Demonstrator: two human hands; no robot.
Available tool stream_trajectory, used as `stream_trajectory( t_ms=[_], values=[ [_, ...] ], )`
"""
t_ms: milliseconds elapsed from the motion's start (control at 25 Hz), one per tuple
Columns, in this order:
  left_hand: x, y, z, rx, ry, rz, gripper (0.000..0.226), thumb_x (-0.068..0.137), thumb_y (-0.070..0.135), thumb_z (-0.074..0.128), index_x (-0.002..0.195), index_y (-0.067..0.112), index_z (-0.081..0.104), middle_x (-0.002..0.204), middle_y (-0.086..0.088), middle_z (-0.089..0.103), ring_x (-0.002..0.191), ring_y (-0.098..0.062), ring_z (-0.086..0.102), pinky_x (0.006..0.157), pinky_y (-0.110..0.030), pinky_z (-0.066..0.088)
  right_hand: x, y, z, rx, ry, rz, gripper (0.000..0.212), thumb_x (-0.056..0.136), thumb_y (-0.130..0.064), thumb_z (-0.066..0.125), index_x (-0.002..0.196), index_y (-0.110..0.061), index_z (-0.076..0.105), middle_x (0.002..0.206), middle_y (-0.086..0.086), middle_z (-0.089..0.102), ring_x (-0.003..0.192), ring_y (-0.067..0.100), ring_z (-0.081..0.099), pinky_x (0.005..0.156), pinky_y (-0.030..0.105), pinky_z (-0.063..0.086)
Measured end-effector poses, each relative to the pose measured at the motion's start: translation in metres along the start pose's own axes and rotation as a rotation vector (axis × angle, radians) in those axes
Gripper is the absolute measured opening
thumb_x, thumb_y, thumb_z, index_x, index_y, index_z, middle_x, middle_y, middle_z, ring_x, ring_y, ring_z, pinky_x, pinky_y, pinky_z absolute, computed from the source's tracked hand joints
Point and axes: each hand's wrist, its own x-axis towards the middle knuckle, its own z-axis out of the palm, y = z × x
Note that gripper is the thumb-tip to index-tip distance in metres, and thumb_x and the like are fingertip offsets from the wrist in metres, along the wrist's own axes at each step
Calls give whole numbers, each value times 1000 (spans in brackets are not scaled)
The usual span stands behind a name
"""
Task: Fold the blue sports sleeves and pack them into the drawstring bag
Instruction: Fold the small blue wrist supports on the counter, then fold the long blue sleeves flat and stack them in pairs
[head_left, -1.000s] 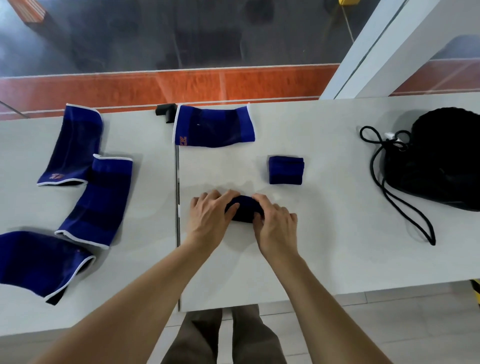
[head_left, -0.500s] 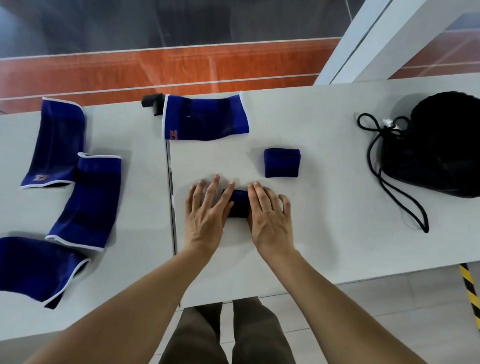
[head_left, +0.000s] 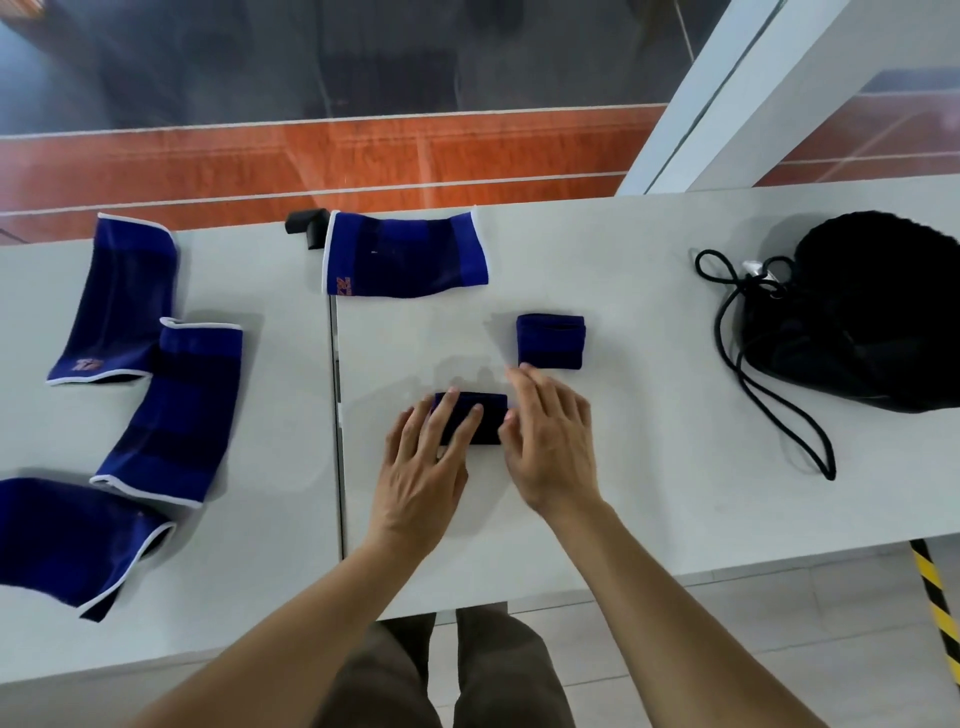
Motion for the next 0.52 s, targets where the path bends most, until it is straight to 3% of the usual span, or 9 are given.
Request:
stream_trajectory(
  t_ms=[80,200,280,520],
  values=[
    [-4,4,1,11,-93,-42,63,98,18,51,156,19,25,164,-12,20,151,-34,17,119,-50,24,16,10,-8,-63,11,28,55,99,-28,42,152,-16,36,155,7,40,143,23,35,116,40,27],
    [-3,10,5,18,-180,-109,67,102,28,42,159,21,6,167,-8,1,153,-31,1,123,-48,17,32,25,-5,-163,-144,66,64,100,-34,37,159,-24,14,166,1,17,152,22,15,124,47,10],
    [0,13,7,20,-192,-136,69,103,32,39,158,22,1,167,-7,-4,153,-30,-2,123,-47,15,30,34,2,-196,-180,73,68,99,-35,37,159,-26,7,168,-3,7,153,19,11,124,49,5],
    [29,28,13,3,-214,-185,70,103,39,37,158,26,-5,166,-4,-11,153,-30,-4,124,-45,12,20,66,-6,-217,-157,166,74,96,-38,41,159,-26,4,168,-6,4,153,16,9,121,56,5]
  ],
)
